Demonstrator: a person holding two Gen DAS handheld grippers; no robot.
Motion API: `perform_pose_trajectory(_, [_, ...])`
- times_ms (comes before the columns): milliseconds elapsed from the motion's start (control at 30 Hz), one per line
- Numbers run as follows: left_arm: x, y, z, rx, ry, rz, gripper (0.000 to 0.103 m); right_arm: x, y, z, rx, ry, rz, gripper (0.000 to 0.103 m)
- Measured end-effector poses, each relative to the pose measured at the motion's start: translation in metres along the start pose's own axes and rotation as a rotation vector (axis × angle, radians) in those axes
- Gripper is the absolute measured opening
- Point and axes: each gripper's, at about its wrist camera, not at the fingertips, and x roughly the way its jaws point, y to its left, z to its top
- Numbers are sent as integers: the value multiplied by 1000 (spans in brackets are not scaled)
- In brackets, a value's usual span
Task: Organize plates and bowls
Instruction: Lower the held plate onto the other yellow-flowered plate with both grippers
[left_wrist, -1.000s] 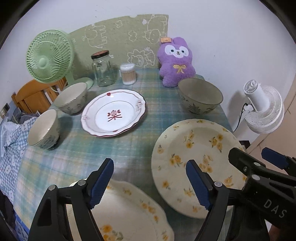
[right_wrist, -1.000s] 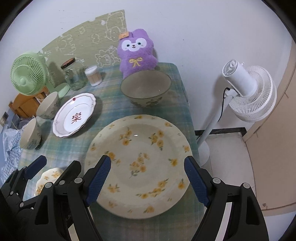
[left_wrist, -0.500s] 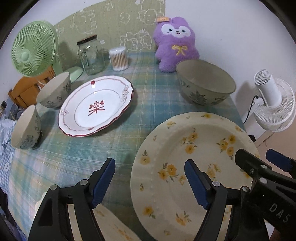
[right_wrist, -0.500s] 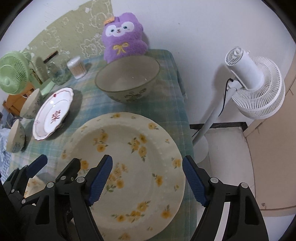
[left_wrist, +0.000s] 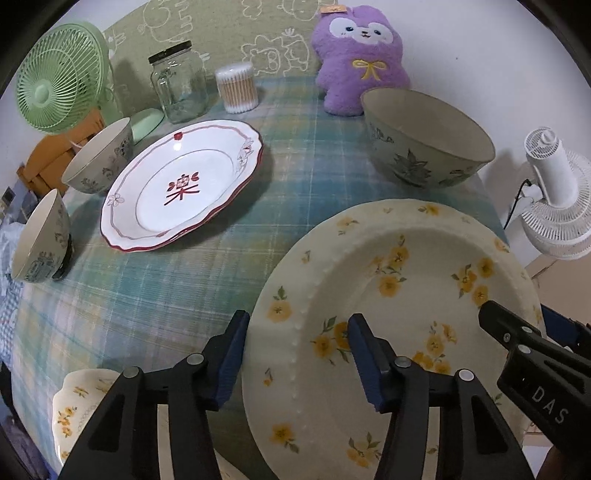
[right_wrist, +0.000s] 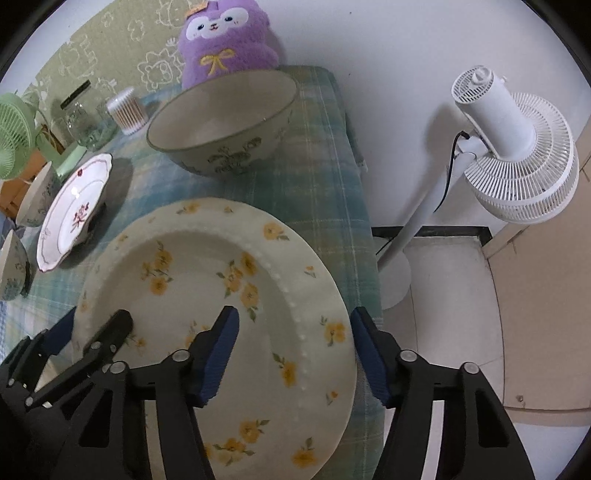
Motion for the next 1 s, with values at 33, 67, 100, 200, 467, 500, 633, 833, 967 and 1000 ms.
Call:
perform_pose_trajectory(33, [0, 1, 0, -4, 2, 0, 55, 1, 0, 0, -6, 3, 2, 60])
perform_pose_trajectory(67, [0, 1, 1, -8, 3, -1, 55, 1, 0, 1, -12, 4, -1, 59])
perform_pose_trajectory(100, [0, 1, 1, -8, 2, -1, 55, 1, 0, 1, -17, 6, -1, 58])
perform_pose_trajectory(200, [0, 1, 0, 11, -6, 4, 56, 4, -2, 2, -30, 18, -3, 55])
perform_pose_trajectory(467, [0, -3, 2, 18, -1, 19, 55, 7, -3, 5, -36, 43, 18, 55])
perform_pose_trajectory(500, [-1, -1, 2, 15, 1, 12, 54, 7, -2, 5, -44, 44, 16, 55])
perform_pose_trajectory(633, [-2, 3, 5, -12, 10, 2, 51, 4, 1, 6, -47, 44, 3, 55])
perform_pose_trajectory(833, [-10, 1, 5, -5, -2, -20, 51, -4, -1, 4, -59, 43, -13, 55])
perform_pose_trajectory(967, [-18, 0, 3, 7, -1, -27, 51, -12, -3, 1, -42, 39, -9, 55])
perform_pose_trajectory(1000, [-21, 1, 3, 7, -3, -27, 51, -14, -2, 0, -38, 38, -8, 55])
